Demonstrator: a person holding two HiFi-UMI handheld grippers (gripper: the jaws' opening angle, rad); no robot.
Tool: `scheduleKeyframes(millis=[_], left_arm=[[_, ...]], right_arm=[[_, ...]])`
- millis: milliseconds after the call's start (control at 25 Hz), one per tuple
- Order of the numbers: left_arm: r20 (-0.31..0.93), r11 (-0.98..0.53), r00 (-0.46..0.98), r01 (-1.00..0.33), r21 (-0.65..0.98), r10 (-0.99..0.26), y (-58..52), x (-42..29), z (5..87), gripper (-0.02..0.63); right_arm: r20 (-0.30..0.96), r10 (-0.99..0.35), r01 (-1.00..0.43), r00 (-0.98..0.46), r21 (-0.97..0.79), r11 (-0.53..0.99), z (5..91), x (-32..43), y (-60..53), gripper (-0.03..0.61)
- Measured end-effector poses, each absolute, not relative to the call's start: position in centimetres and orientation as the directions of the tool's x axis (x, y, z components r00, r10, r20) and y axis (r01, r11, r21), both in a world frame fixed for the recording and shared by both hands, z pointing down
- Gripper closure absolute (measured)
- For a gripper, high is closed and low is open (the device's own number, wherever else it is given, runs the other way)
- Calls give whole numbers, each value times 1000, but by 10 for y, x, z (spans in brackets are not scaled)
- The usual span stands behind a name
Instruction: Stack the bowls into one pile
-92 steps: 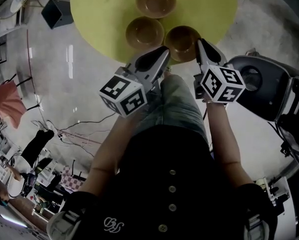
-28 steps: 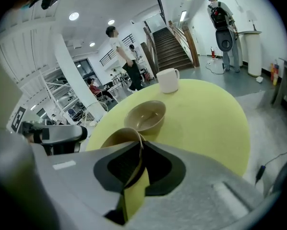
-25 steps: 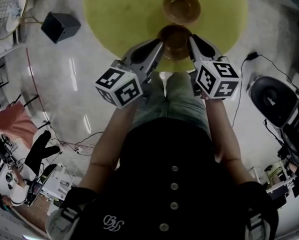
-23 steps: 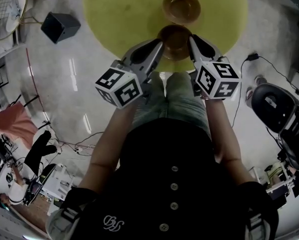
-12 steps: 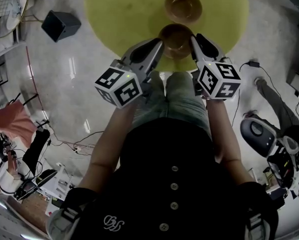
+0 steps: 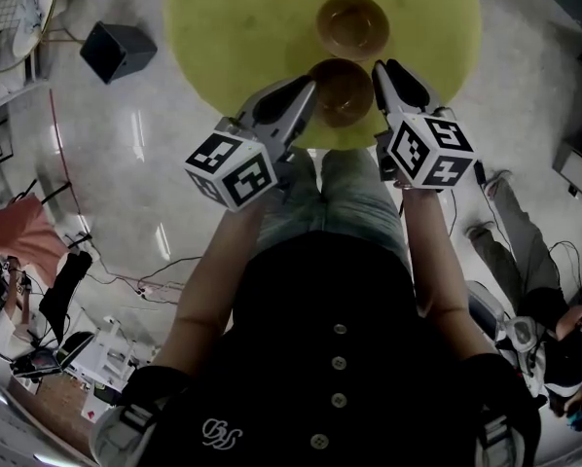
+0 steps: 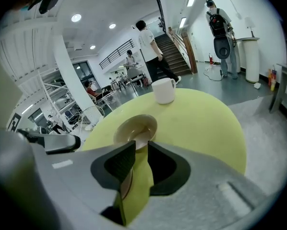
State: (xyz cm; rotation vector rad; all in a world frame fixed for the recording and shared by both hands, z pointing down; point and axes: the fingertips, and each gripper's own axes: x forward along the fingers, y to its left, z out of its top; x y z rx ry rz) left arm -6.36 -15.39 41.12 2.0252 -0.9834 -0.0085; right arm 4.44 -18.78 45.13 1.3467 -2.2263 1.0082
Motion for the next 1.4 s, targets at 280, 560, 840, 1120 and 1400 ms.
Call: scheduleKeyframes(millis=[280, 560, 840, 1120, 1400], left_arm=[[334, -305, 681, -638, 706, -651, -186, -75, 421, 581], [339, -305, 684, -638, 707, -646, -196, -68, 421, 581], [342, -314, 708, -621, 718, -618, -213, -61, 427, 581], [345, -304, 708, -618, 725, -616, -224, -63, 428, 581], [348, -303, 711, -616, 727, -611, -225, -63, 433, 581]], right_arm=[[622, -620, -877, -478, -375, 299, 464, 37, -228, 502], [631, -614, -880, -474, -369, 299, 467, 42, -244, 503], [640, -609, -882, -468, -375, 284, 474, 41, -262, 503], [652, -586, -875, -482, -397, 278, 480, 36, -265, 503], [654, -597, -884, -465, -383, 268, 486, 35, -270, 530]])
